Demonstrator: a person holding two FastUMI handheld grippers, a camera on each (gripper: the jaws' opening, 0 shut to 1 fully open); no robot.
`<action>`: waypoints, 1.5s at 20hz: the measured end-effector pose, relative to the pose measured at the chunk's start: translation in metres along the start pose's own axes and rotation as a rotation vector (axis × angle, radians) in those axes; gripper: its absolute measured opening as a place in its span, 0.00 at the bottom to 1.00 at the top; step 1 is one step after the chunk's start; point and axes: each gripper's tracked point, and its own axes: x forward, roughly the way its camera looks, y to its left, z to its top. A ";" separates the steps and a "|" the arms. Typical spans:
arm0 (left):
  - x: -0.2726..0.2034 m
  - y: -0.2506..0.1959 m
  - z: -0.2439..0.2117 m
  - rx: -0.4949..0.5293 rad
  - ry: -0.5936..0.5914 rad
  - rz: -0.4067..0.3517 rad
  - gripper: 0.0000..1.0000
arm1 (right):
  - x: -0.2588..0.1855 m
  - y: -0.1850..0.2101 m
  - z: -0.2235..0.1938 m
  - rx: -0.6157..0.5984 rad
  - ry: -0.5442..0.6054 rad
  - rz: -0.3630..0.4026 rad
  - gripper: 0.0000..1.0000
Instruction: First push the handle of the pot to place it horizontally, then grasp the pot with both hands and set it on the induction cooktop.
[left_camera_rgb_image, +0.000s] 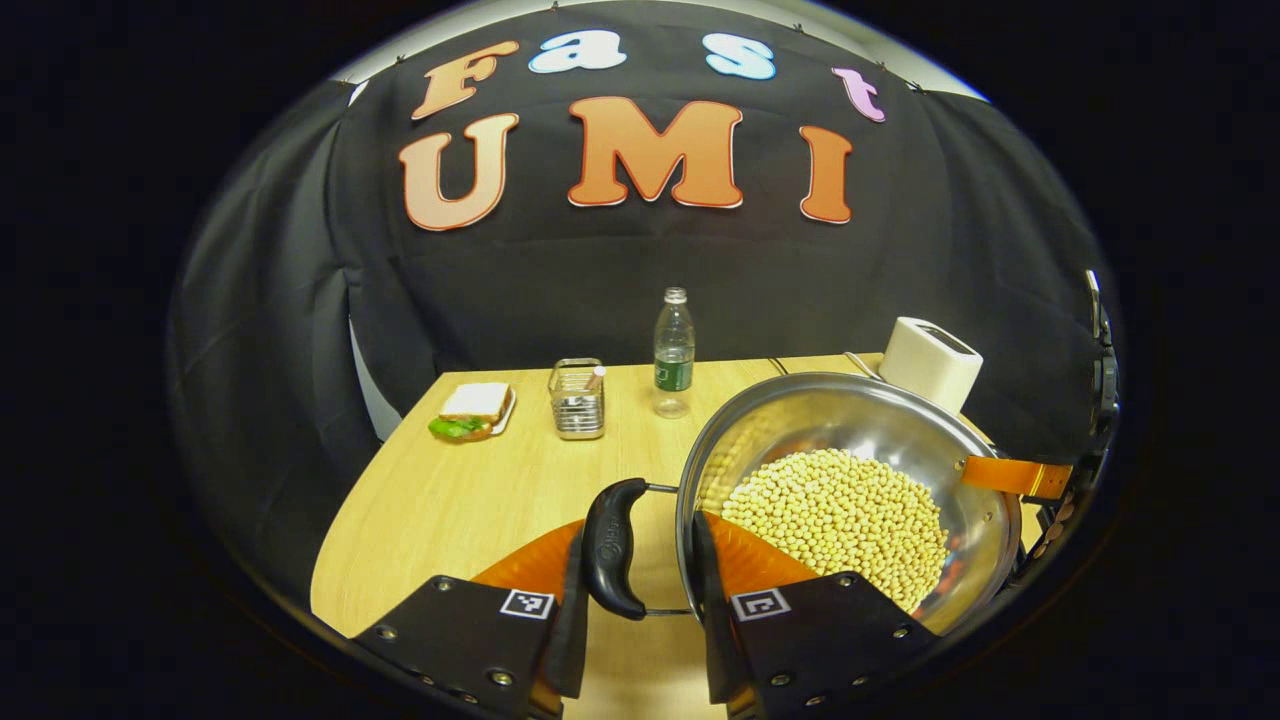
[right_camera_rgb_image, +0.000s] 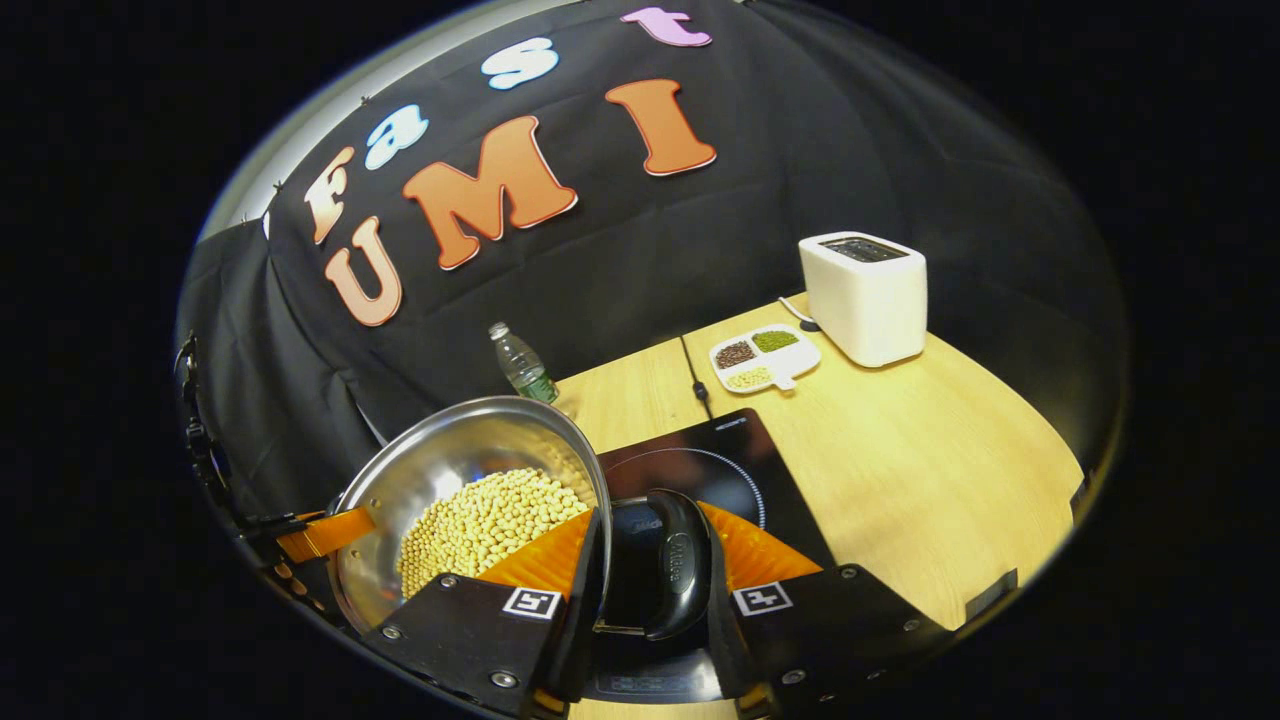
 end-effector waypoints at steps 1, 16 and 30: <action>0.002 -0.008 0.001 0.002 0.000 -0.004 0.49 | 0.000 -0.006 0.002 0.002 0.001 -0.005 0.43; 0.051 -0.090 -0.025 -0.007 0.075 -0.067 0.49 | 0.020 -0.089 0.007 0.011 0.046 -0.077 0.43; 0.080 -0.113 -0.056 -0.019 0.136 -0.115 0.51 | 0.037 -0.116 -0.004 -0.017 0.090 -0.094 0.47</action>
